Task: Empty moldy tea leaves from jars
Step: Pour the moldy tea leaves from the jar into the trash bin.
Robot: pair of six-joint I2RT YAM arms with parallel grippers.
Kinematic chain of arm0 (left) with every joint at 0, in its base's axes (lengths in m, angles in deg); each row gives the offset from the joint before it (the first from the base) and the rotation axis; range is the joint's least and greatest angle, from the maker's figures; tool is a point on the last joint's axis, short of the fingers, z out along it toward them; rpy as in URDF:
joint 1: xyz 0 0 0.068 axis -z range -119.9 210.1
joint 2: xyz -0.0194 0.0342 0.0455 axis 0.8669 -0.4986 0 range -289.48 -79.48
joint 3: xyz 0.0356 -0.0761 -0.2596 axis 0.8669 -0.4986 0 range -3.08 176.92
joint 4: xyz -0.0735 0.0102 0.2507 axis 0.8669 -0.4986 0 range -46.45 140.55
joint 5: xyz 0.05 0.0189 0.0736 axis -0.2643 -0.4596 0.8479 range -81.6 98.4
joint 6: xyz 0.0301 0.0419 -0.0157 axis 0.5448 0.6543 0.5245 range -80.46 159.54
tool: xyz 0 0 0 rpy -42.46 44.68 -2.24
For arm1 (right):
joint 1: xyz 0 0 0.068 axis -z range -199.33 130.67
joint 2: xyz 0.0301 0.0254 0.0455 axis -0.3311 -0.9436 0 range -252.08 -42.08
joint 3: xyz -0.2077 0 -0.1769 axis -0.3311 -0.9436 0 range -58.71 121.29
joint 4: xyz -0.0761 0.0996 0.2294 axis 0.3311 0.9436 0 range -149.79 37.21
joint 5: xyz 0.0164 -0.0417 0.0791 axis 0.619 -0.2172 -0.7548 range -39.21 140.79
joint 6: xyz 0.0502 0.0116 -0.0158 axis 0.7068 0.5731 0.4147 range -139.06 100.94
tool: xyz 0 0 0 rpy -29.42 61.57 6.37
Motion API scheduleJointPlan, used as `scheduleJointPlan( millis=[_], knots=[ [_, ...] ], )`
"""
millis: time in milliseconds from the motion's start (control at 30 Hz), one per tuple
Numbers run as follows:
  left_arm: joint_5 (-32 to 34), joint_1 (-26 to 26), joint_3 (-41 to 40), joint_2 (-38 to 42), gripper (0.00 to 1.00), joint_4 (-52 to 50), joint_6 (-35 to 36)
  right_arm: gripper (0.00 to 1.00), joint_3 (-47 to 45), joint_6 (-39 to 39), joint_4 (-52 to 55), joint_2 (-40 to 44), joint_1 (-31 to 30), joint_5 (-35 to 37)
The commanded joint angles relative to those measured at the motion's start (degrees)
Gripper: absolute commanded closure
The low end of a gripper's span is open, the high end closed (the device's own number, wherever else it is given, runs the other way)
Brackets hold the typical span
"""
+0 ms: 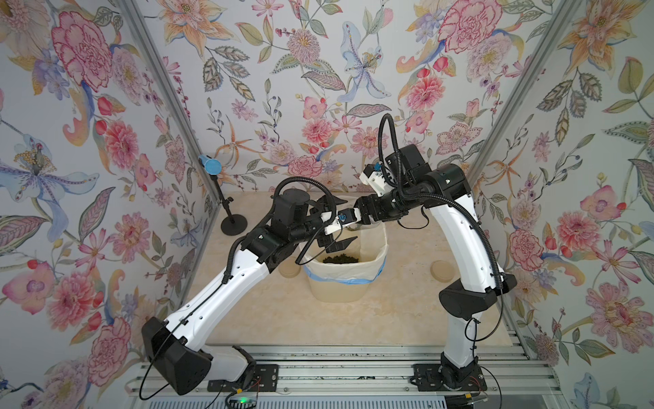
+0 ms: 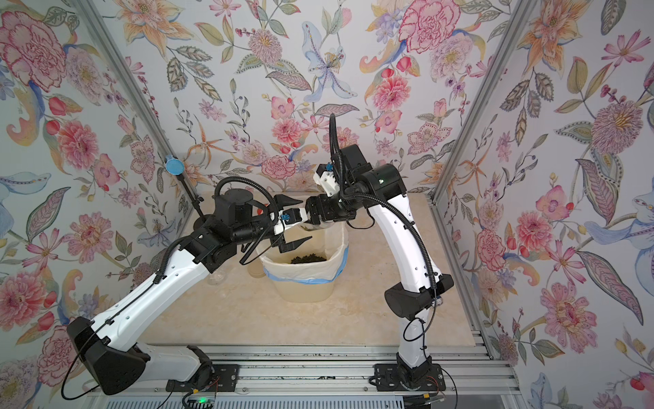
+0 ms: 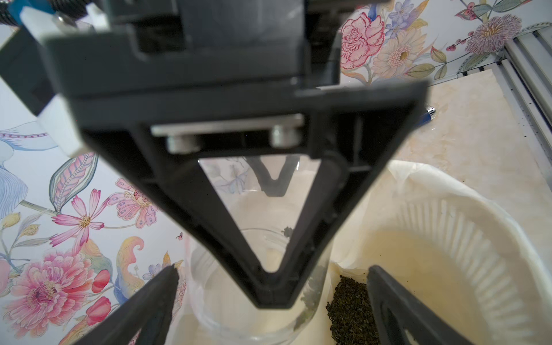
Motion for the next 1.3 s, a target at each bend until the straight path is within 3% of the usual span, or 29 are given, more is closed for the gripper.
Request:
scheduleJointPlan(
  millis=[0, 567, 900, 1267],
  knots=[
    [1.7, 1.0, 1.0, -1.0, 0.0, 2.8, 0.1, 0.57, -0.5, -0.1, -2.4, 3.1, 0.4, -2.0],
    [4.6, 3.0, 5.3, -6.4, 0.0, 1.7, -0.1, 0.57, -1.4, 0.0, -2.5, 3.4, 0.1, -3.8],
    [5.7, 3.1, 1.9, -6.0, 0.0, 6.1, -2.7, 0.57, -1.6, 1.2, -3.9, 3.5, 0.1, -7.0],
    [7.2, 2.8, 3.5, -7.7, 0.0, 5.3, -5.6, 0.57, -2.1, 1.7, -4.4, 4.2, -0.6, -6.1]
  ],
)
